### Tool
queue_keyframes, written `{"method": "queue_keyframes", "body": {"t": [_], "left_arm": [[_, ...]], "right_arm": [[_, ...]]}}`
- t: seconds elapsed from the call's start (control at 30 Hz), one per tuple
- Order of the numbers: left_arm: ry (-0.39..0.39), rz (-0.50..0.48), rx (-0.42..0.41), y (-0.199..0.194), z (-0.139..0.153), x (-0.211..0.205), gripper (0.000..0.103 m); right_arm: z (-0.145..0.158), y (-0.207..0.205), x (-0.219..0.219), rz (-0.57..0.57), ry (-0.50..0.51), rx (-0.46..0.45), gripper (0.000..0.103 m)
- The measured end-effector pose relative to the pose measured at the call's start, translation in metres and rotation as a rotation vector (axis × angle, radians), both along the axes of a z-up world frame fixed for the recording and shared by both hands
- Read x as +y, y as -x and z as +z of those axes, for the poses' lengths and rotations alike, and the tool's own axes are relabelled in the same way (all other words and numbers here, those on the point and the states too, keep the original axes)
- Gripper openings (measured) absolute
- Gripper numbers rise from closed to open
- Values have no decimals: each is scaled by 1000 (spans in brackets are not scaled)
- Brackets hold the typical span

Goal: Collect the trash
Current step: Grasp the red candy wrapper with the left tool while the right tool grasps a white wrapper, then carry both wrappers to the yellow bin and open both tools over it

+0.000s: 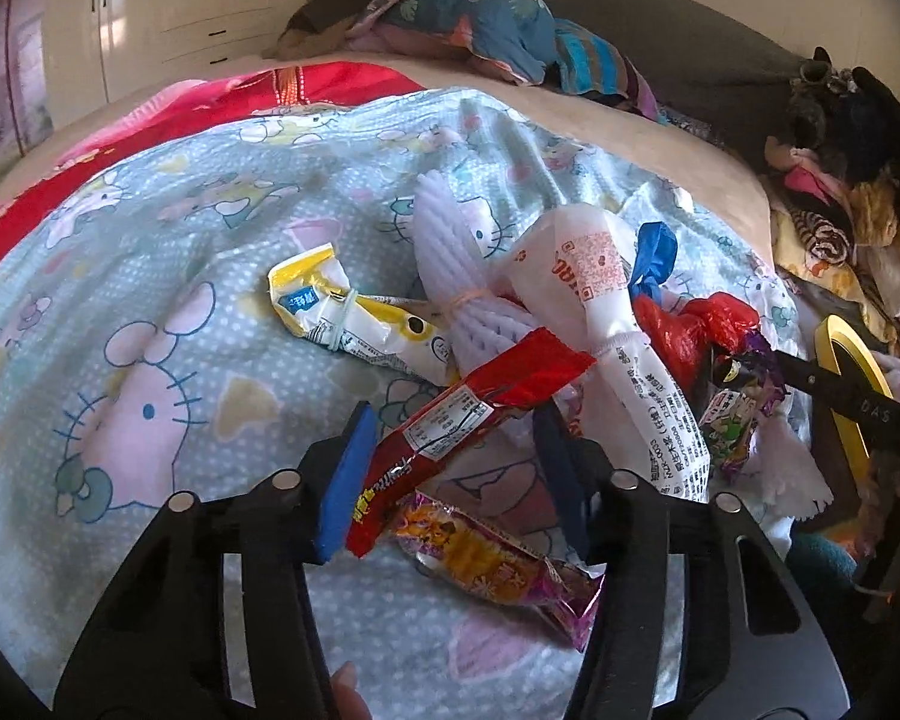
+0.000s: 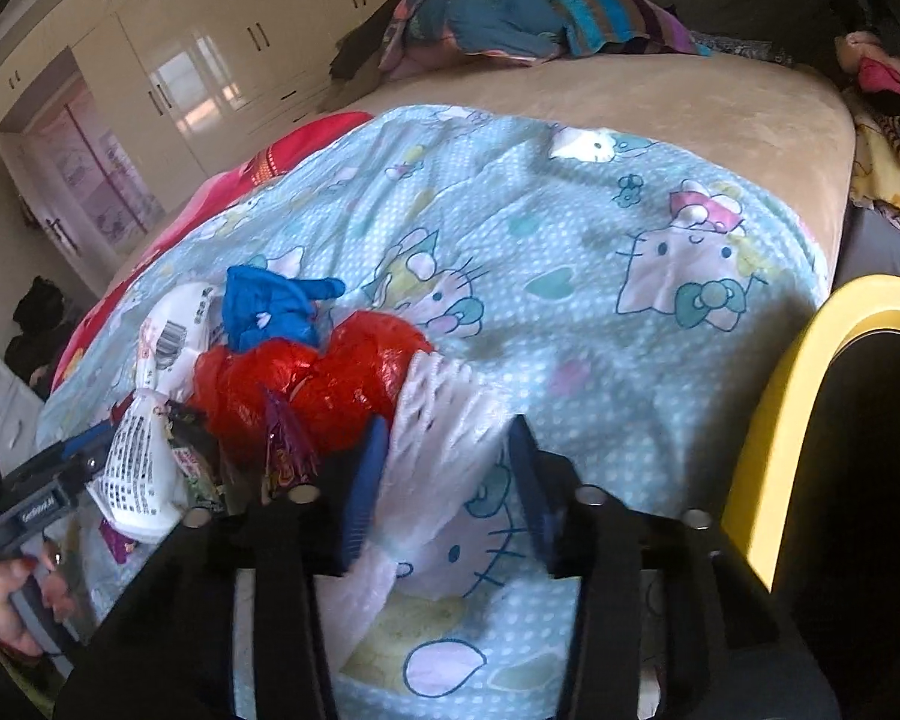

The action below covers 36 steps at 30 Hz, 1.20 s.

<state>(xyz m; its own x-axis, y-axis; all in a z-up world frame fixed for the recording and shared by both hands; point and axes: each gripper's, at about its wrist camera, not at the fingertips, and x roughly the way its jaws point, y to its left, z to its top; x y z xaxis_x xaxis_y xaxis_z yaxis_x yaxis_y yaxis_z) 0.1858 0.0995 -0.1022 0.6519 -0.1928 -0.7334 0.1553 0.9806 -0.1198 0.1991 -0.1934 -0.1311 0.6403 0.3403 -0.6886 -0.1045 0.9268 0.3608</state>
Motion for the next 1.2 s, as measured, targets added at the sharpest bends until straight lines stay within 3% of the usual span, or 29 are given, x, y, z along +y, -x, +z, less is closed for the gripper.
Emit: {"method": "queue_keyframes", "body": {"t": [0.07, 0.13, 0.27, 0.5, 0.9, 1.2], "left_arm": [[5, -10, 1, 1, 0, -1, 37], [-8, -16, 7, -1, 0, -4, 20], [-18, -23, 22, -2, -1, -5, 14], [-2, -8, -27, 6, 12, 0, 9], [92, 68, -174, 25, 65, 10, 7], [158, 13, -237, 40, 96, -25, 7]], "right_arm": [[3, 2, 1, 9, -1, -12, 26], [5, 4, 1, 17, 3, -20, 21], [10, 11, -1, 29, 11, -41, 19], [20, 25, -9, 48, -6, -69, 16], [51, 40, -20, 68, -43, -150, 14], [77, 51, -42, 28, -49, -230, 13]]}}
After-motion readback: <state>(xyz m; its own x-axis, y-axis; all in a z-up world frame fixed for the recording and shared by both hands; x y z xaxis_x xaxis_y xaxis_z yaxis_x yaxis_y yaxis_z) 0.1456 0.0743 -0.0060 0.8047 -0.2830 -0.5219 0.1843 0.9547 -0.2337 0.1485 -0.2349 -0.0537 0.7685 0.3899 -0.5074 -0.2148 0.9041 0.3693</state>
